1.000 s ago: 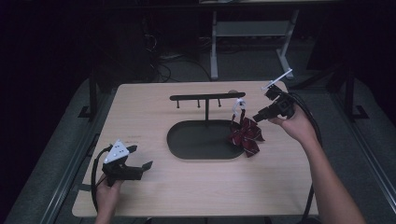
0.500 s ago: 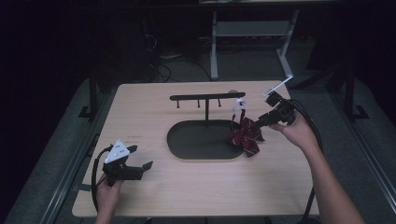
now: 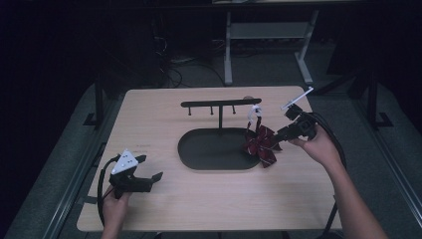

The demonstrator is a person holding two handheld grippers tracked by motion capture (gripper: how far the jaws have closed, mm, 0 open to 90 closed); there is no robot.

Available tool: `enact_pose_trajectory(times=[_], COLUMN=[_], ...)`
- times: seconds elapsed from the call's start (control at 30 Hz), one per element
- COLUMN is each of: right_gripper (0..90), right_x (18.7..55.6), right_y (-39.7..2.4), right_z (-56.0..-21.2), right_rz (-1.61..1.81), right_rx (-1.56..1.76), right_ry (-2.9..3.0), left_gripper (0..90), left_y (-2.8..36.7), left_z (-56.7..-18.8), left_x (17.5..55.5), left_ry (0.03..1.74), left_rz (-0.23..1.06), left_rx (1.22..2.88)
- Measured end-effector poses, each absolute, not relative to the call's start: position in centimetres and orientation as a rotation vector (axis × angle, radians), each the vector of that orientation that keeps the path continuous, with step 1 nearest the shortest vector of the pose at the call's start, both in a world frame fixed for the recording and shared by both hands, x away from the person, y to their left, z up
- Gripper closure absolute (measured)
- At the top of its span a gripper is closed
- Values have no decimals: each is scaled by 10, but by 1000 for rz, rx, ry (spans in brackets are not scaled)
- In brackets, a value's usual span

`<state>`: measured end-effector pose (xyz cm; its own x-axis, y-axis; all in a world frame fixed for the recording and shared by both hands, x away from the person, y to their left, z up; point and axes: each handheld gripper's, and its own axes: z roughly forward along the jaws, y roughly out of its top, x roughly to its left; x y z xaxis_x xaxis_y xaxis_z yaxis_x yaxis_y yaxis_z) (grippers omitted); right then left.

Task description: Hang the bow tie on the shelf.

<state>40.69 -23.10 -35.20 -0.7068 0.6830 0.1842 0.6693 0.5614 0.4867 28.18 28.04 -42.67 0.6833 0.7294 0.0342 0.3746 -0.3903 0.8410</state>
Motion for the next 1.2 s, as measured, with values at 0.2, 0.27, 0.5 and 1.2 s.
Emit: enact_pose_trajectory(times=[0.2, 0.27, 0.5, 1.2], right_gripper=[557, 557, 557, 556], right_x=[400, 399, 393, 369], right_y=[-234, -235, -240, -245], right_z=[-358, -359, -367, -386], right_rz=[851, 849, 861, 889], right_rx=[1200, 1203, 1211, 1201], right_ry=[2758, 2757, 2757, 2777], left_gripper=[130, 130, 130, 130], left_y=[280, 280, 280, 280], left_z=[-427, -427, -427, -427], left_x=[282, 282, 282, 281], left_ry=[849, 849, 849, 853], left_rz=[509, 511, 509, 505], left_rx=[2016, 2017, 2016, 2014])
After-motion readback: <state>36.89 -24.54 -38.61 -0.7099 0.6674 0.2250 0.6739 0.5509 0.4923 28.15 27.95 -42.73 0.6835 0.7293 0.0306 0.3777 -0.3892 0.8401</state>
